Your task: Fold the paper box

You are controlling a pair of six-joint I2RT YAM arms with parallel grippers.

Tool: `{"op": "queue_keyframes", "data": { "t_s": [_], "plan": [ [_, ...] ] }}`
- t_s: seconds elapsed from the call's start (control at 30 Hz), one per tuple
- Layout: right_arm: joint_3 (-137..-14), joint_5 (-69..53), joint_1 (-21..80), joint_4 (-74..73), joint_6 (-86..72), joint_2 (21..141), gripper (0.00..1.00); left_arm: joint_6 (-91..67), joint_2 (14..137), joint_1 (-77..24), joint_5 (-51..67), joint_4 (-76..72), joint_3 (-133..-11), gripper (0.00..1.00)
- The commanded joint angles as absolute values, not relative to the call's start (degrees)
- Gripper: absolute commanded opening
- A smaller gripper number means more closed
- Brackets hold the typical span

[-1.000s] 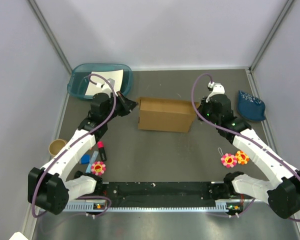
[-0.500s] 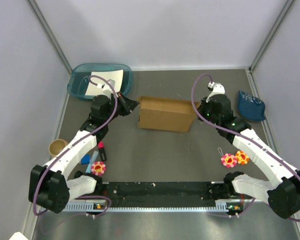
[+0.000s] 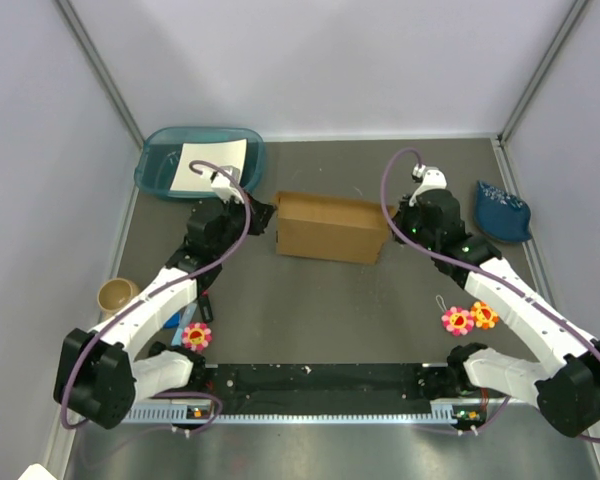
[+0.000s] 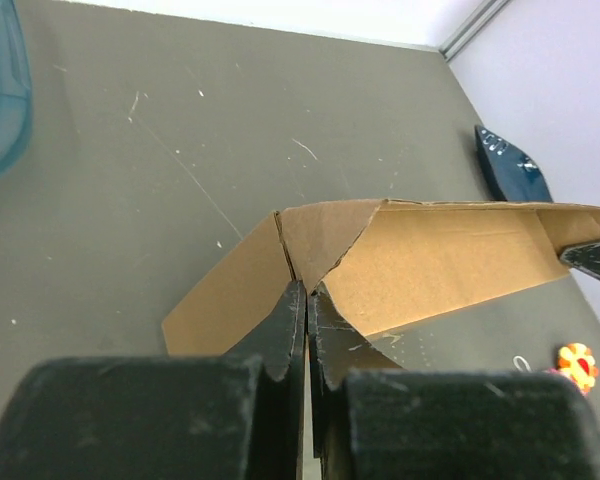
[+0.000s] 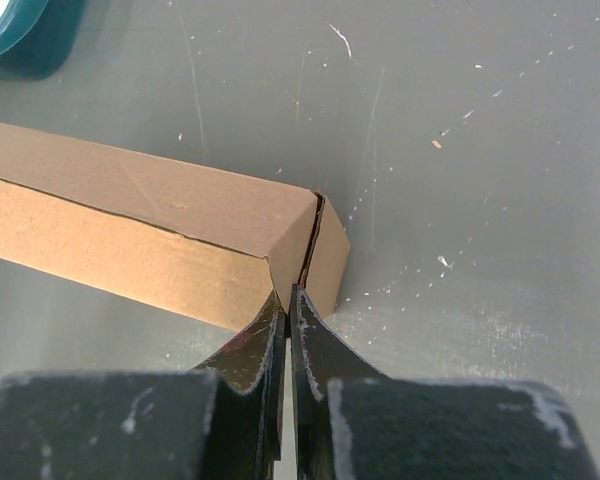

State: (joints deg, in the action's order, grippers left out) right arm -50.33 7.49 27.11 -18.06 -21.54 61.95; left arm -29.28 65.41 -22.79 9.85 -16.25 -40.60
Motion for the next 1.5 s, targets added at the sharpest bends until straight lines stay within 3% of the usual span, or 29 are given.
{"op": "queue_keyframes", "data": {
  "t_s": [0.0,0.47,1.2,1.3,1.47],
  "plan": [
    [-50.4,9.0,28.3,-28.3,-20.6,63.4,0.0,-22.2,64.9,-26.5,5.5,-18.2,-39.7,0.0],
    [-53.1,6.3,28.3,-29.4,-21.9,63.9,0.0,-14.3,64.5,-36.1,-6.1,-22.0,-36.0,0.0],
    [-51.6,6.1,28.3,-28.9,-22.8,64.7,0.0,-14.9,65.9,-41.8,-14.8,-28.2,-27.7,0.0],
    [-52.0,6.9,28.3,-29.0,-23.2,63.8,0.12,-14.2,65.4,-41.8,-16.5,-27.1,-27.9,0.0],
    [-53.9,8.6,28.3,-29.0,-23.6,62.9,0.22,-14.3,65.3,-41.9,-18.5,-24.0,-29.1,0.0]
  ]
}}
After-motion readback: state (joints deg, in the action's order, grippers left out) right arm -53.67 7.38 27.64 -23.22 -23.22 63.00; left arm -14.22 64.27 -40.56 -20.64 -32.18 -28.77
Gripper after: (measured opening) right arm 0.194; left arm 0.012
